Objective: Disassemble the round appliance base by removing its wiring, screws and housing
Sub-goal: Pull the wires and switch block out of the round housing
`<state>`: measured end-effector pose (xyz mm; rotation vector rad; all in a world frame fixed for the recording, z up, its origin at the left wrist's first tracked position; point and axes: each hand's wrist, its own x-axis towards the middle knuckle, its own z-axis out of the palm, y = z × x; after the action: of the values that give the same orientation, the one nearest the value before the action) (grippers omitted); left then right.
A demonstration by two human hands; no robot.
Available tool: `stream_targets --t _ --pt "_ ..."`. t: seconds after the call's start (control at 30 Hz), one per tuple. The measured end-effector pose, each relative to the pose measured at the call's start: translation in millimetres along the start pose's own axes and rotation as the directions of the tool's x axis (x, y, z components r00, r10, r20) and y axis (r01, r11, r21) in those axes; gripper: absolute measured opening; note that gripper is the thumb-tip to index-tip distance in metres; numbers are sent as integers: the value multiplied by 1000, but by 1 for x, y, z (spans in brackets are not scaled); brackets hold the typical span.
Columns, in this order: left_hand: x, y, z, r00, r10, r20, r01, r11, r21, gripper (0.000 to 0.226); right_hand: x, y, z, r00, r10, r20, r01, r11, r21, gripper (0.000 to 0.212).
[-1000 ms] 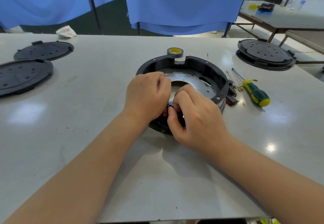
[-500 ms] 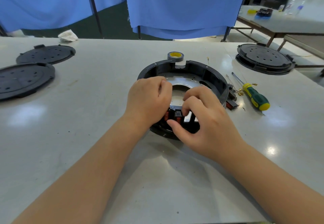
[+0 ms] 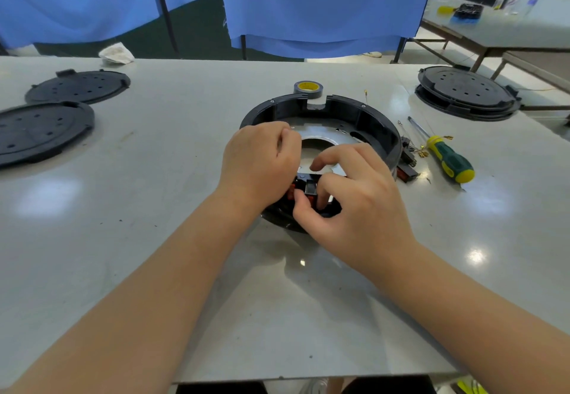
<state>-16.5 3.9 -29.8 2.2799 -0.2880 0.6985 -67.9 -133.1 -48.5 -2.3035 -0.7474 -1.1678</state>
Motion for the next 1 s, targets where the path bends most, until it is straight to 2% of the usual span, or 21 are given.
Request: stream_targets --t 0.13,0.27,0.4,0.47,0.6,0.7,0.77,0.83,0.9,1.0 --pt "0 -1 1 1000 3 -4 -3 1000 15 38 -2 -9 -2 999 -49 2 49 991 121 31" --pt "1 -3 1 1000 5 2 -5 1000 21 39 5 -3 -9 996 85 30 -91 932 350 24" --pt "0 -4 0 1000 1 5 -1 1000 23 40 17 20 -27 986 168 3 -159 924 347 21" --pt "-1 -3 0 1000 -4 11 4 1000 14 41 24 35 -40 967 252 26 -246 910 335 25" --pt "-2 -2 -1 1000 -10 10 10 1000 7 41 29 83 -64 874 468 132 -486 841 237 31" --pt "-1 -2 -2 1000 -23 -6 23 1000 7 40 25 123 -74 814 529 240 -541 841 -17 37" --pt "-1 -3 -3 999 -37 -22 37 999 8 40 21 145 -71 736 558 383 -513 829 -222 38" --pt "-2 -5 -5 998 -50 -39 50 999 11 39 16 159 -63 624 595 506 -438 803 -404 38" --pt "-2 -6 -6 997 -58 -49 59 998 19 39 12 164 -52 538 631 559 -367 772 -519 39" --pt "-2 -8 -5 997 -64 -53 66 997 35 40 12 166 -39 528 642 557 -311 756 -577 37"
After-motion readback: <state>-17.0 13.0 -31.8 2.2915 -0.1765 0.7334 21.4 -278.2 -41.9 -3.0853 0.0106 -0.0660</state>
